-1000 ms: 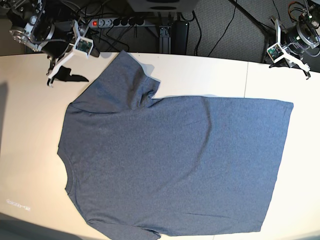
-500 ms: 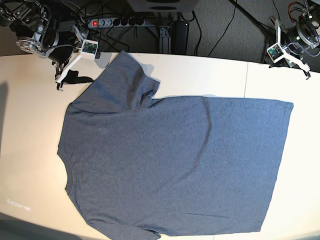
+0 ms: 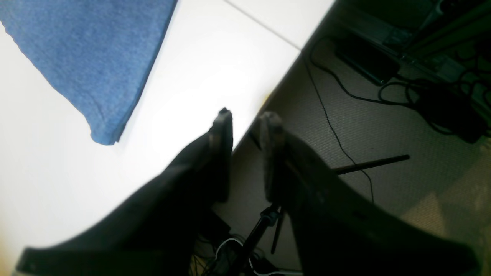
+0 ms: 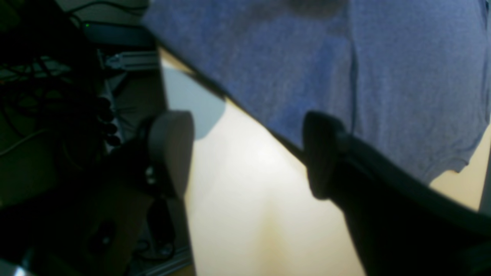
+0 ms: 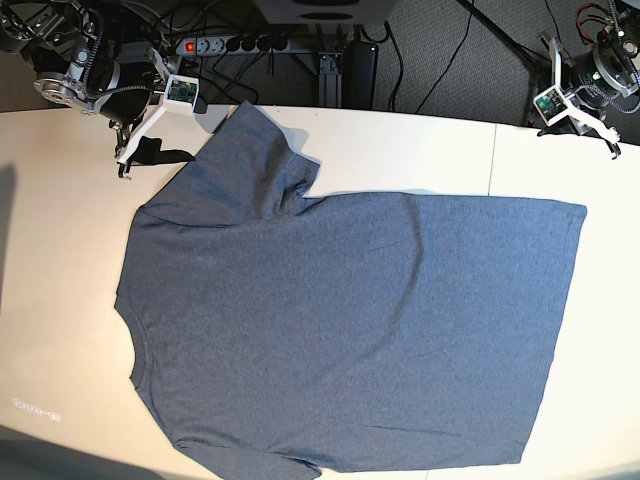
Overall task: Fold the T-shirt properly
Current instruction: 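Move the right gripper to the shoulder corner of the shirt and grasp it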
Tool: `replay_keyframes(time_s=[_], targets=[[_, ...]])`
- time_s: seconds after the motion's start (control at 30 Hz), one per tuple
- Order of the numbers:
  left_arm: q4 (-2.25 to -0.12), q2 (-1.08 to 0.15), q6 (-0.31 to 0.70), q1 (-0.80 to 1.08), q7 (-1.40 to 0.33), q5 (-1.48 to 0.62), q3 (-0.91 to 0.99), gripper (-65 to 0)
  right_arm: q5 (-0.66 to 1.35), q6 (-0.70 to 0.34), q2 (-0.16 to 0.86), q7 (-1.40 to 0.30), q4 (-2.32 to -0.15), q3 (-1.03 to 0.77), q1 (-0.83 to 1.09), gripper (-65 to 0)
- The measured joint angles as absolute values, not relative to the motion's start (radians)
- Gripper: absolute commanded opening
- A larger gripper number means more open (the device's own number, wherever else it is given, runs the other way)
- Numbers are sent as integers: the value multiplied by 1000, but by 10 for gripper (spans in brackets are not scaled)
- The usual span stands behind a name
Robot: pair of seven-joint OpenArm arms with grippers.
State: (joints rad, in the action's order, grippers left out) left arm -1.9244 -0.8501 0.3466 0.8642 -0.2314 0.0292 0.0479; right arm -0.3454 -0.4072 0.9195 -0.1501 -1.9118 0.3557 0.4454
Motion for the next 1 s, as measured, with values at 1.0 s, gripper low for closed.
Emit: replay_keyframes(time_s=[1.0], targets=[[-1924,-850,347,864,-228,29,48,-484,-307,-397,824,-21,-1641,709,62,-205]])
